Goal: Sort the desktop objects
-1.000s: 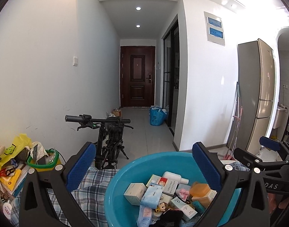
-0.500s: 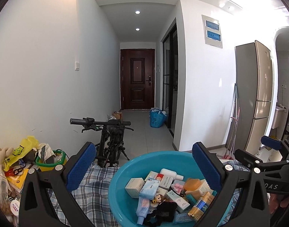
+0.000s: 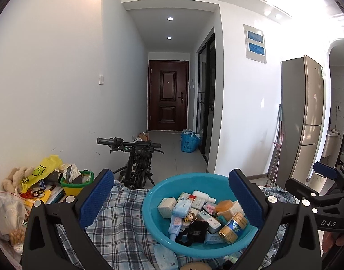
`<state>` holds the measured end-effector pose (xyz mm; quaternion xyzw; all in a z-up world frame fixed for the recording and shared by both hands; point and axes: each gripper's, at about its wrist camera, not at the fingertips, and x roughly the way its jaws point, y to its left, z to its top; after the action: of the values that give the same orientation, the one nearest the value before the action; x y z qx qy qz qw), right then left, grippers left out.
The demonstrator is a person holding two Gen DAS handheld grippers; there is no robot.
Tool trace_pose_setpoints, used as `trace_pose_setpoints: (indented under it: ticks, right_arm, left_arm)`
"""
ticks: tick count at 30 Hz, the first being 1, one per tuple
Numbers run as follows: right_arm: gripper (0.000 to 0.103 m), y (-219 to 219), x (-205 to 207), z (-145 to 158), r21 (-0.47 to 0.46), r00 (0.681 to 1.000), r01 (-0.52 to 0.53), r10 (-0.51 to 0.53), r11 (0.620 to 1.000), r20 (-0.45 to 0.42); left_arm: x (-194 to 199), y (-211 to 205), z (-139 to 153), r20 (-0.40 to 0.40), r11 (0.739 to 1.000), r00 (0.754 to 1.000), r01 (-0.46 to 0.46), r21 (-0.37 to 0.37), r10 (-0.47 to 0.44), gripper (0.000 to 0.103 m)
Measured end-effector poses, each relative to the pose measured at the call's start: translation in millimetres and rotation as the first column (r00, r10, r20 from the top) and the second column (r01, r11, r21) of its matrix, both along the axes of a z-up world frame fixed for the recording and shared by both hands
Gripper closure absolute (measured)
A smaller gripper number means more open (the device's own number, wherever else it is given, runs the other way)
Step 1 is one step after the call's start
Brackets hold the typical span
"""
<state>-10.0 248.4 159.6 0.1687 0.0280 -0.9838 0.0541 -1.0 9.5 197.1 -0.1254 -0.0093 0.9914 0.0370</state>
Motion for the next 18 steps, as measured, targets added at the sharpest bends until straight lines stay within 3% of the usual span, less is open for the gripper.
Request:
trace_pose_setpoints:
  ticks: [18]
  right_arm:
    - [0.0,-3,77,3,-0.002,0.999,-0.038,0.037,0.999,-0.027]
  left_arm:
    - [81,-6,-7,0.018,0.999,0.999,0.041,0.014,-0.042,0.0]
